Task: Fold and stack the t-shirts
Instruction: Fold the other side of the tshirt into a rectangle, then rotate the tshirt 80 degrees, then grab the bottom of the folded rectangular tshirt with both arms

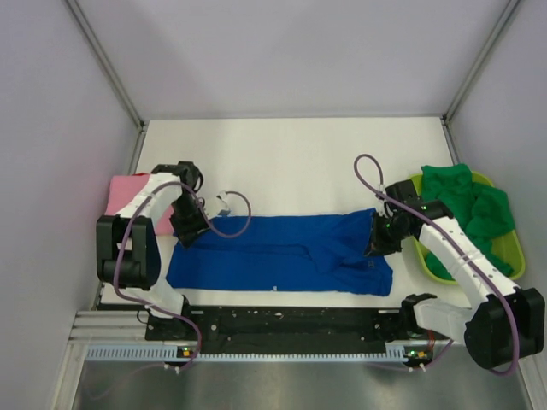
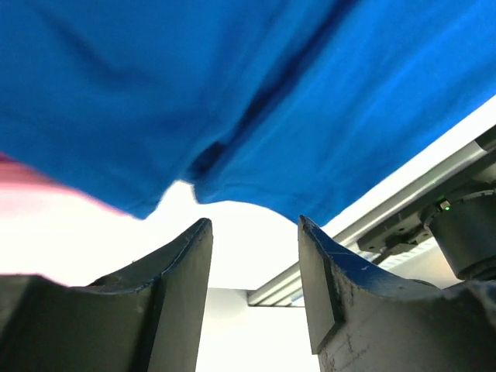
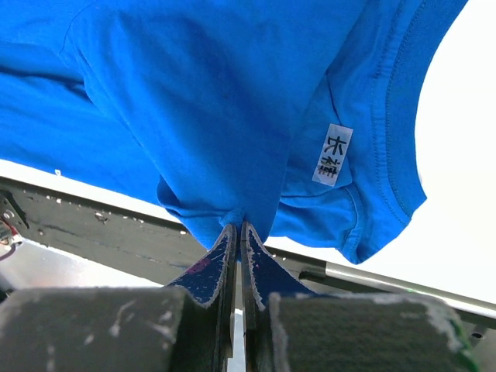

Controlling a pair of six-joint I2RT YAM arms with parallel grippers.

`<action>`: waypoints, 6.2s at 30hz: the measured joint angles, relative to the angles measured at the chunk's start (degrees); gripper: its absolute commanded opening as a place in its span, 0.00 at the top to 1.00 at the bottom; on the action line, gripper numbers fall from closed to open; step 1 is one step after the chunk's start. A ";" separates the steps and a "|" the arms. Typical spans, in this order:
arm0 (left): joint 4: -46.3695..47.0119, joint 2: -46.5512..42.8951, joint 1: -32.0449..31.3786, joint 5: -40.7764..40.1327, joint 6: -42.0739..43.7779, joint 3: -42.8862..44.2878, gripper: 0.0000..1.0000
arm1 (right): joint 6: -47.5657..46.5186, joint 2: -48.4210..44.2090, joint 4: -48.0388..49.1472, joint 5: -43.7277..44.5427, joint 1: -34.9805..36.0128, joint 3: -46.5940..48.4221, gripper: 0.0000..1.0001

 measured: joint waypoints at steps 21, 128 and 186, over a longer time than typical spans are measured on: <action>18.10 6.67 -52.41 27.65 -14.40 19.71 0.50 | 1.11 18.73 12.52 1.36 -6.23 0.31 1.00; 12.85 -6.93 -10.27 5.11 -21.51 -1.42 0.72 | -4.55 52.13 15.19 22.77 -5.44 50.51 1.00; 22.64 -29.73 -33.46 18.53 11.47 -32.52 0.52 | -73.44 -1.07 26.86 -19.67 38.18 -9.55 0.29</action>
